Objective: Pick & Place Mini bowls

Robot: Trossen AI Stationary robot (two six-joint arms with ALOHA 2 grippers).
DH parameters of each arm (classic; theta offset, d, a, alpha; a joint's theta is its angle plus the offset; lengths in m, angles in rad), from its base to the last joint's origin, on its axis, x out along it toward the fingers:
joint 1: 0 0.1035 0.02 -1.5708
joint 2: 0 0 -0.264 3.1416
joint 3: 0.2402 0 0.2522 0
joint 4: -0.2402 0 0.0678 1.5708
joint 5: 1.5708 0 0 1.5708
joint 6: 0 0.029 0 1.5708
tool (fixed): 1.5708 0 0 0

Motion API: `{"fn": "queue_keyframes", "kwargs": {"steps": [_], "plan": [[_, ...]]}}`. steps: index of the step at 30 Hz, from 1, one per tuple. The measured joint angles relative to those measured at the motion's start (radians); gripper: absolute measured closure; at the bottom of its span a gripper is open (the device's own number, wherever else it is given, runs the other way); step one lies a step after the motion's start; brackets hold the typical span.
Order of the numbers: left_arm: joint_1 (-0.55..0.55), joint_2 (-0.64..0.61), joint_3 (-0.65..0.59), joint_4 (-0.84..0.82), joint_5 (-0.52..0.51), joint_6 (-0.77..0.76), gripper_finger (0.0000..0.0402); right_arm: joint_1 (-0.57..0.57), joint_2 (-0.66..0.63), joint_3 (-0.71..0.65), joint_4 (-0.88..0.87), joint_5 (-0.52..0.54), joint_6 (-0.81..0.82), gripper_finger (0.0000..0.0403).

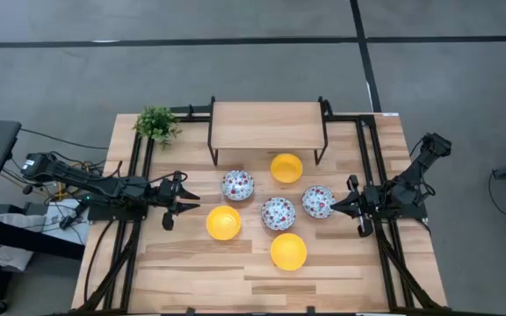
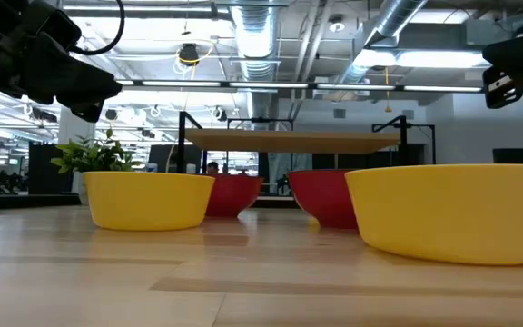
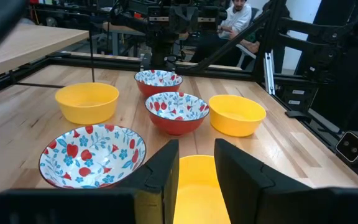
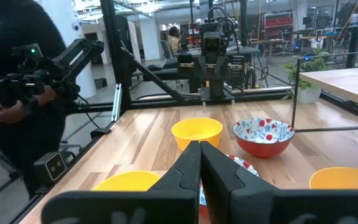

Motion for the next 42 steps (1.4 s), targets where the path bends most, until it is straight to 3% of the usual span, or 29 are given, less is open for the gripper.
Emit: {"fn": "queue_keyframes", "kwargs": {"steps": [42], "plan": [[0.0,0.0,0.0,0.019,-0.01,0.0,0.03,-0.002,0.0,0.0,0.006,0.001,0.0,0.0403]]}}
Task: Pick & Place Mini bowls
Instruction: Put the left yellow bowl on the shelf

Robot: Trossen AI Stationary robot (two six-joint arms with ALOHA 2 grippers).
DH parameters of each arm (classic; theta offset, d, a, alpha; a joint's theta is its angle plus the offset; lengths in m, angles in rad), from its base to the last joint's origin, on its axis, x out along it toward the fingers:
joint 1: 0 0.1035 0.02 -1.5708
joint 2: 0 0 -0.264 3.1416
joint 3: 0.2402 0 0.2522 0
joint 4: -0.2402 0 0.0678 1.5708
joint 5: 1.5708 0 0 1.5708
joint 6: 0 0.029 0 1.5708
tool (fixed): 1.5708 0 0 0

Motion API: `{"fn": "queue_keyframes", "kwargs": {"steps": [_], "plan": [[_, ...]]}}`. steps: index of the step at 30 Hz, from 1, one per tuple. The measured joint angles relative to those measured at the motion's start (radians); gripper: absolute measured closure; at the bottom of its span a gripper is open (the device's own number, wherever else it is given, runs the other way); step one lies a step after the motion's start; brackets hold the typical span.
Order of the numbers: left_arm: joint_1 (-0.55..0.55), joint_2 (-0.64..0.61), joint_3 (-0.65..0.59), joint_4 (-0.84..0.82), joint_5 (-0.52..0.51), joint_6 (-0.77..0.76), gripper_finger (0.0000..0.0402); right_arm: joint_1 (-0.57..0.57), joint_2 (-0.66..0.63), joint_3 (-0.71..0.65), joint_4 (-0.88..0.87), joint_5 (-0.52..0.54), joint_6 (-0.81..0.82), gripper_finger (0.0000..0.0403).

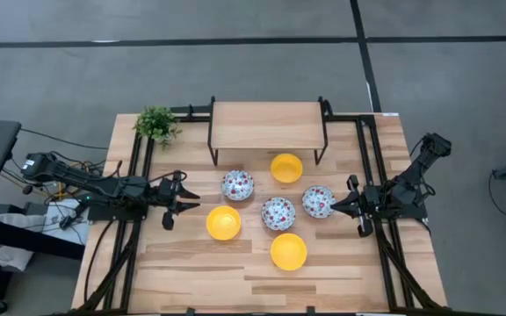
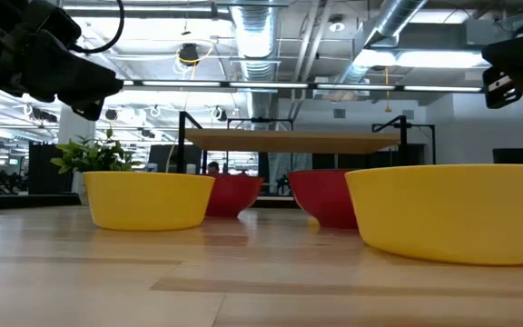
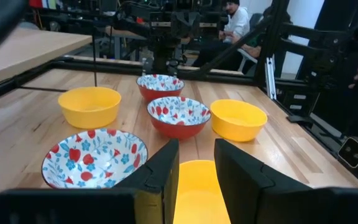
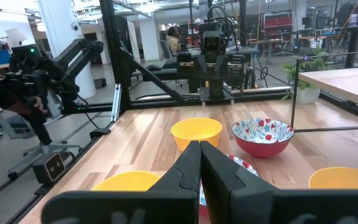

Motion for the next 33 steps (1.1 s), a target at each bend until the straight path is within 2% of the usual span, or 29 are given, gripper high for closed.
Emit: {"fn": "queue_keyframes", "kwargs": {"steps": [3,8,12,15,20,25,29,33], "plan": [[0.0,0.0,0.0,0.02,0.0,-0.029,0.03,0.0,0.0,0.0,0.036,0.0,0.0,0.0403],[0.0,0.0,0.0,0.068,-0.003,-0.192,0.03,0.0,0.0,0.0,0.169,-0.001,0.009,0.0403],[0.0,0.0,0.0,0.075,-0.003,-0.295,0.03,0.0,-0.003,0.0,0.271,0.0,0.106,0.0403],[0.0,0.0,0.0,0.092,-0.003,-0.364,0.03,0.0,-0.003,0.0,0.289,0.0,0.129,0.0403],[0.0,0.0,0.0,0.12,-0.019,-0.39,0.03,0.0,-0.003,0.0,0.308,0.0,0.098,0.0403],[0.0,0.0,0.0,0.159,-0.085,-0.44,0.03,0.0,-0.003,0.0,0.317,0.066,0.098,0.0403],[0.0,0.0,0.0,0.184,-0.195,-0.496,0.03,0.0,-0.003,0.0,0.318,0.139,0.099,0.0403],[0.0,0.001,0.0,0.194,-0.301,-0.575,0.03,0.0,-0.003,0.0,0.317,0.15,0.105,0.0403]]}}
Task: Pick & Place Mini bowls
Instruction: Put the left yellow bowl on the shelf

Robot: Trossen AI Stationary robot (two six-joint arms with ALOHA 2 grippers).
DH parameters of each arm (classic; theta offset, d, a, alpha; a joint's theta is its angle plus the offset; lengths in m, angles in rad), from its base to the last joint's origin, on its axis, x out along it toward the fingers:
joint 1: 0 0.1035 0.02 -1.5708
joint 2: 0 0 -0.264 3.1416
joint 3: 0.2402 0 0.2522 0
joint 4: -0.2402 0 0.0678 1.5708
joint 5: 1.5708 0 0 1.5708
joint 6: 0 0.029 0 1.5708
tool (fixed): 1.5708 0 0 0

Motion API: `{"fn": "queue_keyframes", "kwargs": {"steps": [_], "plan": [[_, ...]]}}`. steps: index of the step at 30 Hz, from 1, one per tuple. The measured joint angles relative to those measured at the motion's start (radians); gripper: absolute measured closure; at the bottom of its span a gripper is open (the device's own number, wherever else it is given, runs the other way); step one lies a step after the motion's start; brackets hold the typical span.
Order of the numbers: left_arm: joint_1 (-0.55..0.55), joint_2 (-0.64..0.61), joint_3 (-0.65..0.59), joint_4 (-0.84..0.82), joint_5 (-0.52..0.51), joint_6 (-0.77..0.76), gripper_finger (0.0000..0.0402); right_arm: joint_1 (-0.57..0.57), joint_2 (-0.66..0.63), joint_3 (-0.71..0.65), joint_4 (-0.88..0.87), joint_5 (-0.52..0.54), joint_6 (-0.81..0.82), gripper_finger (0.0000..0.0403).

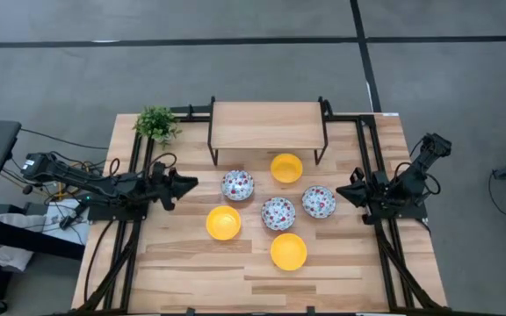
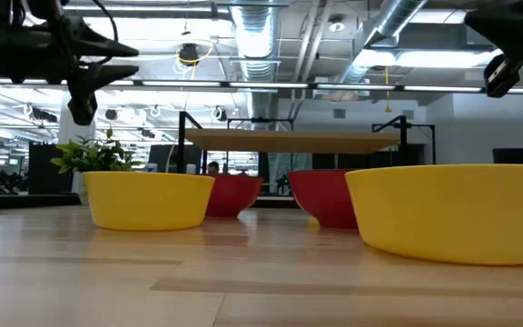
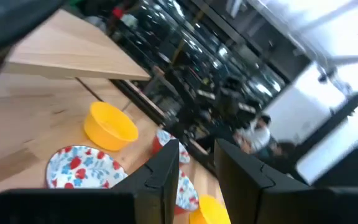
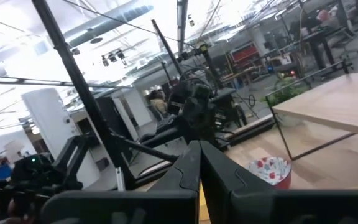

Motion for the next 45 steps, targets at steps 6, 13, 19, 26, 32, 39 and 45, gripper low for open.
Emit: {"fn": "queue_keyframes", "kwargs": {"steps": [6,13,19,26,32,39,45], "plan": [[0.0,0.019,0.0,0.01,0.033,-0.07,0.03,0.0,0.002,0.0,-0.001,0.037,-0.008,0.0403],[0.0,0.106,0.02,0.017,0.105,-0.055,0.03,0.0,0.002,0.048,-0.057,0.039,-0.008,0.0403],[-0.001,0.222,0.102,0.017,0.164,0.13,0.03,0.0,0.006,0.128,-0.194,0.034,-0.007,0.0403],[0.0,0.336,0.22,0.006,0.18,0.247,0.03,0.0,0.097,0.232,-0.314,0.034,-0.007,0.0403],[0.0,0.376,0.326,-0.106,0.218,0.294,0.03,0.0,0.212,0.372,-0.518,0.03,0.08,0.0403],[0.0,0.376,0.476,-0.371,0.272,0.301,0.03,-0.001,0.358,0.589,-0.854,-0.056,0.256,0.0403],[0.0,0.375,0.619,-0.589,0.3,0.366,0.03,-0.059,0.463,0.755,-1.049,-0.206,0.353,0.0403]]}}
